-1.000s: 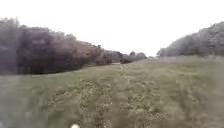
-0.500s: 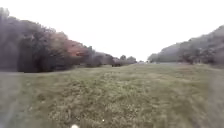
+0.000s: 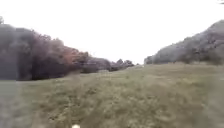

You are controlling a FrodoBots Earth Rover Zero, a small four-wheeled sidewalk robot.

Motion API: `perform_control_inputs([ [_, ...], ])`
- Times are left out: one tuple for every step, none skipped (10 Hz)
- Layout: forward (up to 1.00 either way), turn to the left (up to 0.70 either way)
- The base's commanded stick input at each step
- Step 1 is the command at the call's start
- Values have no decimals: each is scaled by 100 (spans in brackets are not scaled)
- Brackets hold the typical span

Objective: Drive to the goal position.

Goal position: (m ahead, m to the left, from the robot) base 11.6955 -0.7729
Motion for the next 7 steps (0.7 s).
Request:
perform_control_inputs([
  [85, 0],
  [85, -6],
  [85, -34],
  [85, -34],
  [85, -34],
  [85, -34],
  [85, -34],
])
